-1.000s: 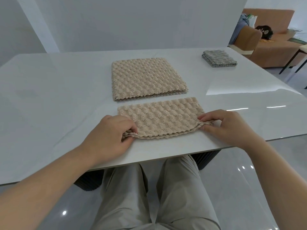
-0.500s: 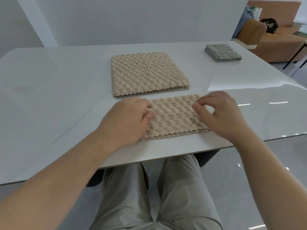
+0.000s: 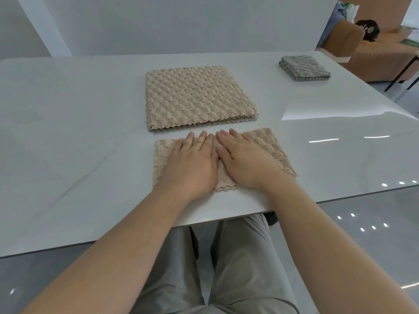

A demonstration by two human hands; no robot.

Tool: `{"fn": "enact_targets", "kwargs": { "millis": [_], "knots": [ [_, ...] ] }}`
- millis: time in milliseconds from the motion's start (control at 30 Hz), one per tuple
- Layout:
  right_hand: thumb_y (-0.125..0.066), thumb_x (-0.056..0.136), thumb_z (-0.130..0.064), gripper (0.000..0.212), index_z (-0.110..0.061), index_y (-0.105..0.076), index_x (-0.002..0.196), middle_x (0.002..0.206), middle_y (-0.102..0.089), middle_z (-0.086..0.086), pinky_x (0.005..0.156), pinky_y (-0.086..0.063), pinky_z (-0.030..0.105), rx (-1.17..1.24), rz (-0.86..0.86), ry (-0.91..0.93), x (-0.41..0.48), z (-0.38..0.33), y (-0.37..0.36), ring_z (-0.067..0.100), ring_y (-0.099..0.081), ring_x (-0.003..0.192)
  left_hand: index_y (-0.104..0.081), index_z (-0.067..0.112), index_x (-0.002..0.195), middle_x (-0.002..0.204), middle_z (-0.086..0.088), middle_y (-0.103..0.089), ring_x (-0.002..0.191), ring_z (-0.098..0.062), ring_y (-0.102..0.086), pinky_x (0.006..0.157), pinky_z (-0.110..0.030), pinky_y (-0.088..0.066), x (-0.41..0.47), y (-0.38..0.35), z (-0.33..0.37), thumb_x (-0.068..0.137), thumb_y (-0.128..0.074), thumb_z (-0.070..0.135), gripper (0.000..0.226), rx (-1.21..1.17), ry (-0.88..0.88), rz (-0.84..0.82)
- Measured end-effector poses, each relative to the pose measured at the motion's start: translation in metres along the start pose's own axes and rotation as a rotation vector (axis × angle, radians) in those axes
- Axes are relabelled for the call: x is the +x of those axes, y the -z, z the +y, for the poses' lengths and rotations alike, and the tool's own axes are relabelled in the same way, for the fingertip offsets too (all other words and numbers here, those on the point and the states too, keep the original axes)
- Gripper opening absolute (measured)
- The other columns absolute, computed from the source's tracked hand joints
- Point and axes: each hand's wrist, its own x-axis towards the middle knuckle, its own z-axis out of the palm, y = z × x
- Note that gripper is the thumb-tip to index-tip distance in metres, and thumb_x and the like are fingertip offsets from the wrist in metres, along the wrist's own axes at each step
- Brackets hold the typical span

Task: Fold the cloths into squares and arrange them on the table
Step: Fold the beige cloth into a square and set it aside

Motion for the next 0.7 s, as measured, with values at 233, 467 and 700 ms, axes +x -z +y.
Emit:
{"fn": "enact_targets", "kwargs": {
  "millis": [233,467,700],
  "knots": [
    [-0.009,0.104,-0.056,0.068,-0.019,-0.008,0.161,0.168,-0.003,-0.003,0.124,0.003,0.033,-0.072,-0.051,-0.146,-0.014,0.028,0.012,0.012,0.003,0.154,0.003,0.026,0.162,0.17,0.001,0.006,0.156,-0.023,0.01,0.126,-0.043,0.005,-0.008,0.007,-0.01,0.1,0.0,0.061,0.07,0.032,0.082,-0.065],
    [-0.006,0.101,-0.06,0.071,-0.022,-0.001,0.161,0.168,0.005,-0.008,0.124,0.004,0.042,-0.088,-0.068,-0.32,-0.023,0.058,0.019,0.013,0.009,0.153,0.002,0.022,0.162,0.17,-0.004,0.006,0.156,-0.026,0.009,0.126,-0.045,0.003,-0.014,0.008,-0.023,0.098,0.0,0.068,0.079,0.037,0.189,-0.047],
    [-0.004,0.1,-0.06,0.072,-0.021,-0.002,0.161,0.168,0.003,-0.007,0.123,0.006,0.05,-0.098,-0.054,-0.371,-0.024,0.057,0.021,0.015,0.009,0.154,0.006,0.011,0.161,0.168,-0.016,0.008,0.154,-0.036,0.011,0.123,-0.055,0.009,-0.02,0.013,-0.014,0.09,0.005,0.077,0.097,0.146,0.366,-0.095]
  ]
}}
